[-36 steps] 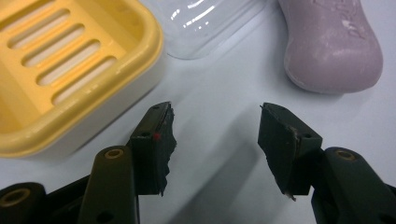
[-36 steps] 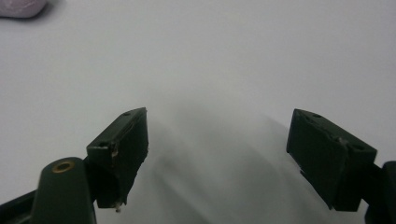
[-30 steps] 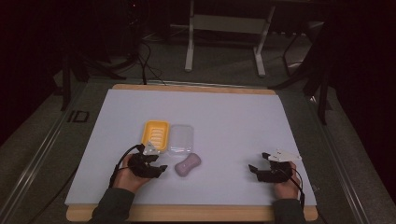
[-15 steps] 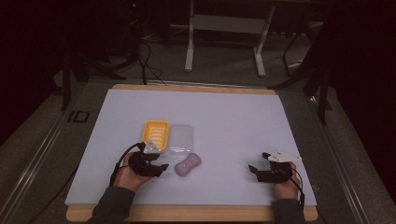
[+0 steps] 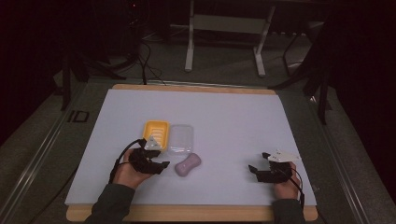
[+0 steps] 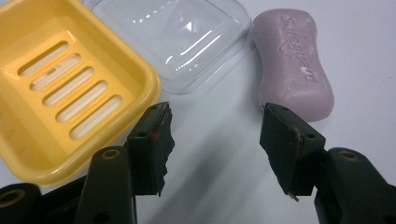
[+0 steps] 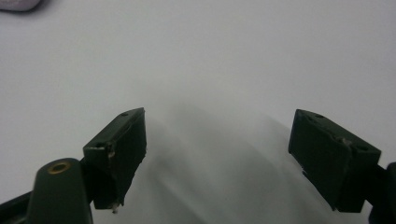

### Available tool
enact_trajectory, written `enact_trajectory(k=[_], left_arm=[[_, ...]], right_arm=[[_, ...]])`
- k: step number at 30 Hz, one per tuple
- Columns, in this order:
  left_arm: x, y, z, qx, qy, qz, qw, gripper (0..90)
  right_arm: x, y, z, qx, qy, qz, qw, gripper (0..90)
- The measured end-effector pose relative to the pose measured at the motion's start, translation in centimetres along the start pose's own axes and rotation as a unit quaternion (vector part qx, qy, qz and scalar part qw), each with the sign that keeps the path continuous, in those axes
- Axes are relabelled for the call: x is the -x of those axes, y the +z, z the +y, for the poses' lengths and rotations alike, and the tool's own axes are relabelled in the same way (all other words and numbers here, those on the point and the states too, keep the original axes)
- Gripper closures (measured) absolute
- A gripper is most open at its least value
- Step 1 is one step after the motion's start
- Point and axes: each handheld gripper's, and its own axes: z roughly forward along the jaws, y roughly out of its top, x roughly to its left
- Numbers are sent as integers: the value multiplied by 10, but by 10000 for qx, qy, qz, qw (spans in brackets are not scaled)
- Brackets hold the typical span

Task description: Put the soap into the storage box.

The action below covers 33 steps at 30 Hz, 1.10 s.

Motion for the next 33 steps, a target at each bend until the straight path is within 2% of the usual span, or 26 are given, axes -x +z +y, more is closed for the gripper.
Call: enact_trajectory(k=[13,21,25,33], left_arm=[[8,4,20,-299,289,-92,9991,439],[7,8,29,-426,273,-281,9983,440],[9,10,34,-544,330,-270,9976,440],[13,13,45,-630,463,-303,9965,440]], right_arm=[[0,0,0,12,-21,-5,10000,183],[0,0,0,35,-1,11,10000,183],[0,0,0,37,-3,15,10000,183],[0,-1,0,38,-12,18,10000,183]])
